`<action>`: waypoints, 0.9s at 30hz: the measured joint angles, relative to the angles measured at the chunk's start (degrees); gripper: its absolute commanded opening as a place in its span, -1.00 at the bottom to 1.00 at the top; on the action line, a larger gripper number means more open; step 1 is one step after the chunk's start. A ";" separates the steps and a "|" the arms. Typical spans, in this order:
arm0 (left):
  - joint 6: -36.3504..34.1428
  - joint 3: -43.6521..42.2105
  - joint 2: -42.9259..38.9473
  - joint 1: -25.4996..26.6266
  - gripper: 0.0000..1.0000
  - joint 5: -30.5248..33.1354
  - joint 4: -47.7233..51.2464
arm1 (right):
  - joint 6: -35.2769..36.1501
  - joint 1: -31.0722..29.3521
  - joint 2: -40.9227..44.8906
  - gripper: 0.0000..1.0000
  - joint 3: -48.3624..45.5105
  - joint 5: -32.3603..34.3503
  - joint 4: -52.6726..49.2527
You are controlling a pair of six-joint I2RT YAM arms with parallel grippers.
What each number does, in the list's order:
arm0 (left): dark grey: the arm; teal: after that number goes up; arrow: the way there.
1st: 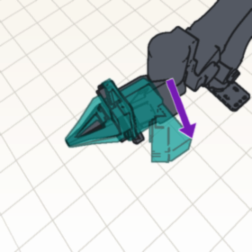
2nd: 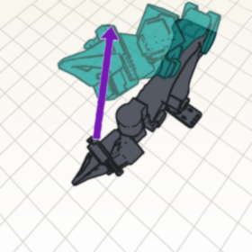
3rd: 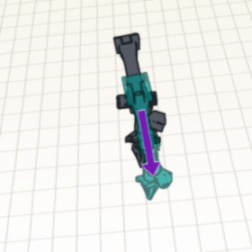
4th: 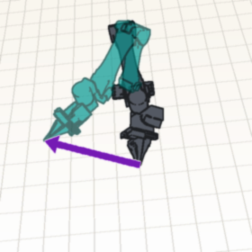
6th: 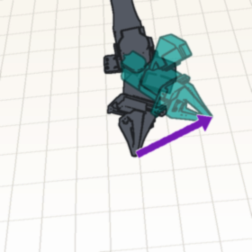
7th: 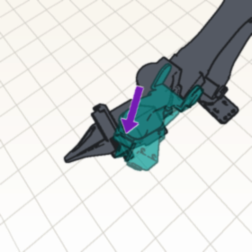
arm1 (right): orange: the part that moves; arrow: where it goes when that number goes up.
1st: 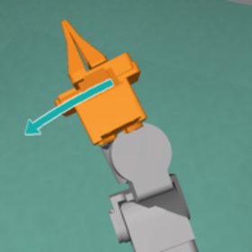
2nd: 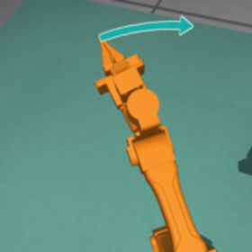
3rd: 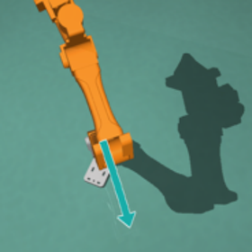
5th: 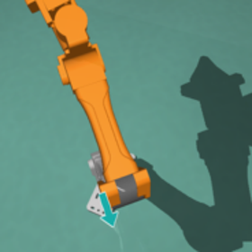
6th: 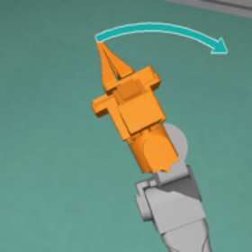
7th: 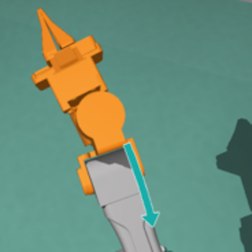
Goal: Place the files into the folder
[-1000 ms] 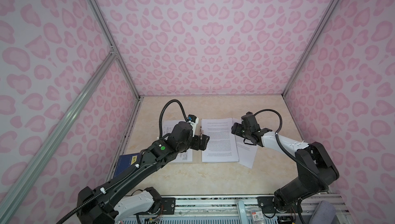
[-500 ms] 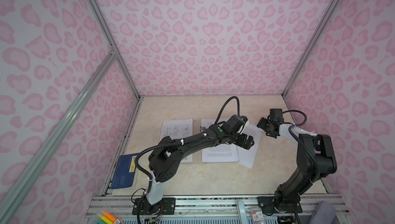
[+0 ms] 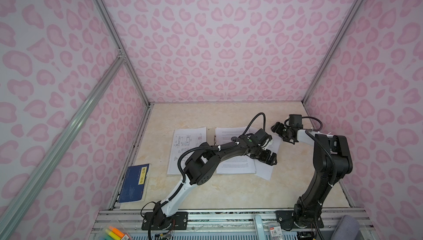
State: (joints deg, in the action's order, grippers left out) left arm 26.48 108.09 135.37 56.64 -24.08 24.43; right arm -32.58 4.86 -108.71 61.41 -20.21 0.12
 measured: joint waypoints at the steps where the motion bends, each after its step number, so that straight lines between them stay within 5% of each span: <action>1: 0.00 0.07 0.15 -0.02 0.97 -0.26 -0.04 | -0.07 0.00 0.44 0.59 -0.42 -0.87 -0.28; 10: 0.09 0.76 1.64 -0.15 0.96 -2.27 -2.34 | 0.04 1.36 4.83 0.63 -4.52 -8.09 -4.94; 20: 0.83 0.37 2.16 -0.44 0.95 -3.56 -4.94 | -3.37 5.70 12.35 0.95 -13.49 -17.22 -4.92; 27: 1.09 0.02 2.16 -0.66 0.95 -4.46 -5.86 | -7.08 5.70 12.96 0.56 -18.27 -21.38 2.16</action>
State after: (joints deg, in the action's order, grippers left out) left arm 27.57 108.12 137.53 55.99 -28.53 18.57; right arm -39.66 10.57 -95.74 43.13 -41.58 2.28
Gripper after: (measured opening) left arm 0.976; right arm 0.849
